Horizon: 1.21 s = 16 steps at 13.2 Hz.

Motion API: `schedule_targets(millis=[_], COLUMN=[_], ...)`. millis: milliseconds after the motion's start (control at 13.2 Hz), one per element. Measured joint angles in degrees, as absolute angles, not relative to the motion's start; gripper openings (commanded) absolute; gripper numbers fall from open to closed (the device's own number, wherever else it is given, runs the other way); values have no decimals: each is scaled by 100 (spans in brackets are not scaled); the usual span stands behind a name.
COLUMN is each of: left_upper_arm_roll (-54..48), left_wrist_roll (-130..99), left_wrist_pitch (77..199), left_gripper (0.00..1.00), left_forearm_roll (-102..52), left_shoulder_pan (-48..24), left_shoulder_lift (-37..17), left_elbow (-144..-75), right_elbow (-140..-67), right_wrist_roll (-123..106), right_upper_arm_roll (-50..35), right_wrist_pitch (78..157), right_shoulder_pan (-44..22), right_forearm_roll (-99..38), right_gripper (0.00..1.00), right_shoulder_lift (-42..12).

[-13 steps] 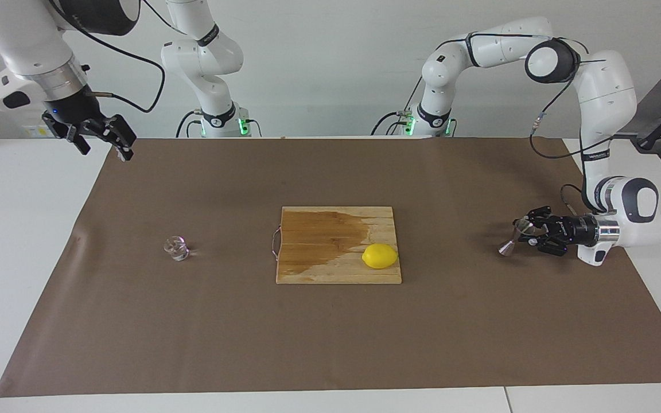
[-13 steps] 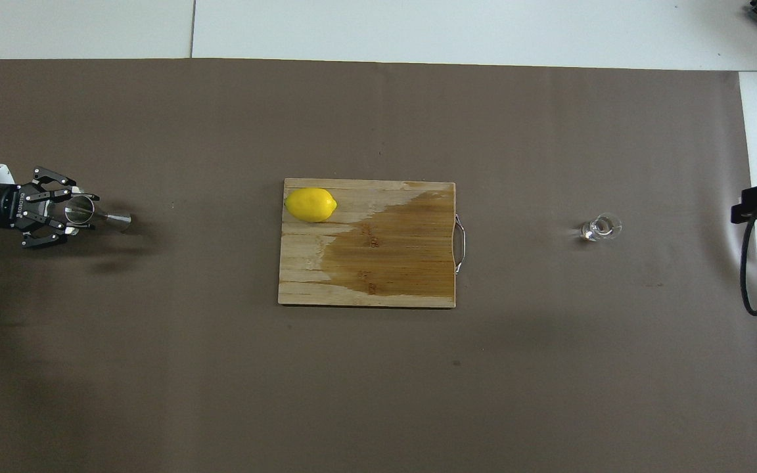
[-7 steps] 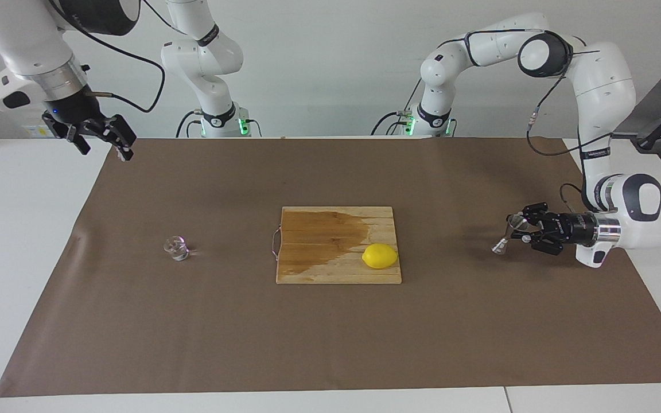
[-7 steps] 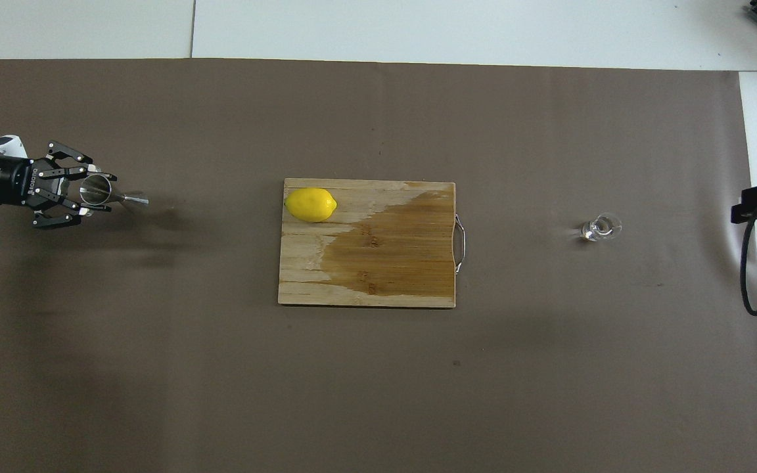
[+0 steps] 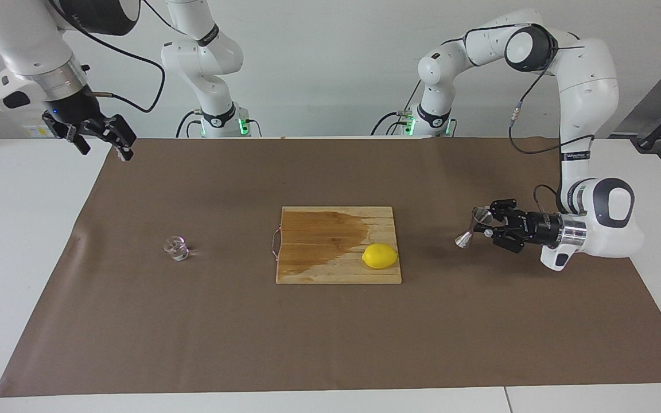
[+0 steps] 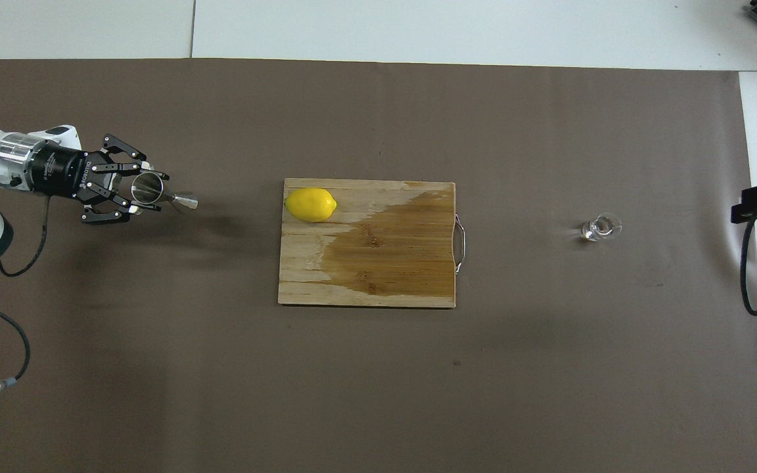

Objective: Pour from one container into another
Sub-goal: 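Lift the metal cup with the left gripper and carry it over the board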

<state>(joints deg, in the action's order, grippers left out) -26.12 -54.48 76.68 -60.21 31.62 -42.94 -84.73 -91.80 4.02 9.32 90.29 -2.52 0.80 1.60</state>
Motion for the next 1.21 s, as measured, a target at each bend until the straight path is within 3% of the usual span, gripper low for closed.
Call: schedule_targets(millis=[530,833,1211], left_upper_arm_roll=[-2297,-1353,-242], left_wrist_roll=[-5446,-5447,-5419], left_wrist_pitch=[8457,8537,8774], left_gripper=[44,44,44], left_forearm_roll=[-6743,-7410,-8235], left_shoulder_pan=[2188,1046,-581], left_shoulder_lift=[-3398,-2780,-2427], left_elbow=[-9410,-10008,-10542], right_elbow=[-9180,-9180,-9180], right_wrist_roll=[402,402,402], right_upper_arm_roll=[932,932,932], right_wrist_pitch=[9029,9029,9029], right_shoulder_pan=[-252,-252,-252], right_forearm_roll=[80,80,80], right_gripper=[100,100,100], right_shoulder_lift=[160,160,160])
